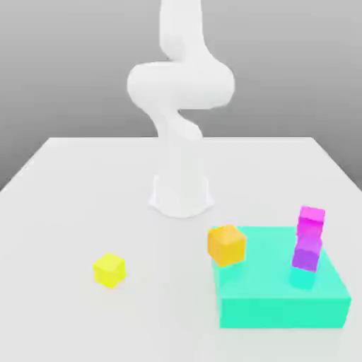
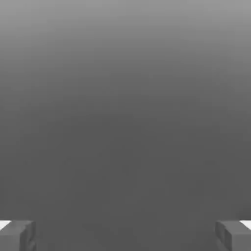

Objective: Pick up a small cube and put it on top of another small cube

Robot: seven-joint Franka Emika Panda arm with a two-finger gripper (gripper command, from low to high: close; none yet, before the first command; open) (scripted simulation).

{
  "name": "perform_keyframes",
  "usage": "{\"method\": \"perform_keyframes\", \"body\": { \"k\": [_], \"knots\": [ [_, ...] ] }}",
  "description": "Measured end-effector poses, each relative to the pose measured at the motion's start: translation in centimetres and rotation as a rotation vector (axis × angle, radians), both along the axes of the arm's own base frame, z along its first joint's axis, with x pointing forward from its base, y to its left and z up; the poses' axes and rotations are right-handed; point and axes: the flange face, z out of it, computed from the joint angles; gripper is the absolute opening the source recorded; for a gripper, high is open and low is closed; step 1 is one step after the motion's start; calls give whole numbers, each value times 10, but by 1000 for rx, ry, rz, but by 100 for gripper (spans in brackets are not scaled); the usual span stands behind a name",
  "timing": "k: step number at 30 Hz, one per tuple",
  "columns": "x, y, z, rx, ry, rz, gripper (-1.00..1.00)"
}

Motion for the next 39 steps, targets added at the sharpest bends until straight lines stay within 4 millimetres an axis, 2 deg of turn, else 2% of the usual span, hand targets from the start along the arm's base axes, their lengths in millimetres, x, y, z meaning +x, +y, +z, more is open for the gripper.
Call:
{"method": "perform_keyframes", "body": {
  "k": [4, 6, 9, 13, 15, 18, 19, 26, 27, 34, 39],
  "knots": [
    [36, -34, -99, 0, 143, -100, 0],
    [43, -52, -149, 9, 213, -148, 0],
    [41, -80, -224, 32, 318, -219, 0],
    [14, -113, -325, 84, 463, -316, 0],
    [-10, -125, -376, 123, 541, -366, 0],
    [-59, -134, -451, 201, 660, -443, 0],
    [-67, -136, -466, 214, 678, -459, 0],
    [-76, -136, -527, 222, 696, -471, 0],
    [-77, -136, -533, 222, 697, -470, -100],
    [-77, -135, -534, 223, 697, -470, -100],
    [-74, -136, -500, 223, 694, -471, -100]
  ]
}}
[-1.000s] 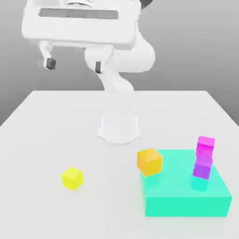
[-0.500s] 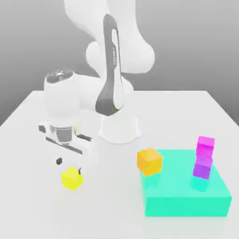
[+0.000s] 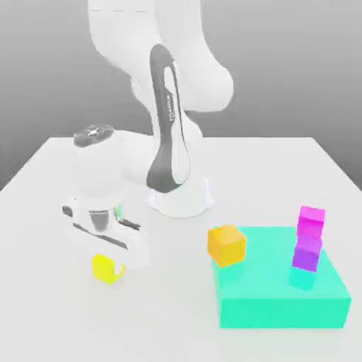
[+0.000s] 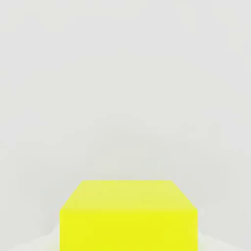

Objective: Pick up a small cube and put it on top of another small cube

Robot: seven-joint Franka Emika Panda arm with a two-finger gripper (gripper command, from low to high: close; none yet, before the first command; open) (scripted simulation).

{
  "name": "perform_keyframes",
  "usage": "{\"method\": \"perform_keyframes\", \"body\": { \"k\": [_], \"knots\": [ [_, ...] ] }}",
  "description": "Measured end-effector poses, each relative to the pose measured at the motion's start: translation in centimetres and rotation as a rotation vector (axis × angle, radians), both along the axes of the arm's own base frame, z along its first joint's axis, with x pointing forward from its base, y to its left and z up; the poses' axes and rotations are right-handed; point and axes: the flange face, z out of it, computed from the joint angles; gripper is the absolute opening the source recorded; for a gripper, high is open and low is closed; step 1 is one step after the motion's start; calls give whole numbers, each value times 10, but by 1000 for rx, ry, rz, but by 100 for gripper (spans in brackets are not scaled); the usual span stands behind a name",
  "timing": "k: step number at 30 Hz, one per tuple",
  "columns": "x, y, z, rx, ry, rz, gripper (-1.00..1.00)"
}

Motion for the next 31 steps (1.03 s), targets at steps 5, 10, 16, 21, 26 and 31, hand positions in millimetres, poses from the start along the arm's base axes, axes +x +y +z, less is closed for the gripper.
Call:
{"method": "perform_keyframes", "body": {
  "k": [5, 10, 16, 21, 26, 31],
  "knots": [
    [5, 15, 36, -1, 4, -3, -100],
    [28, 68, 73, -12, 7, -55, -100],
    [37, 149, 117, -12, 3, -109, -100],
    [23, 219, 153, 1, 1, -148, -100],
    [19, 236, 122, 1, 2, -158, -100],
    [17, 236, 102, 2, 1, -158, 100]
  ]
}}
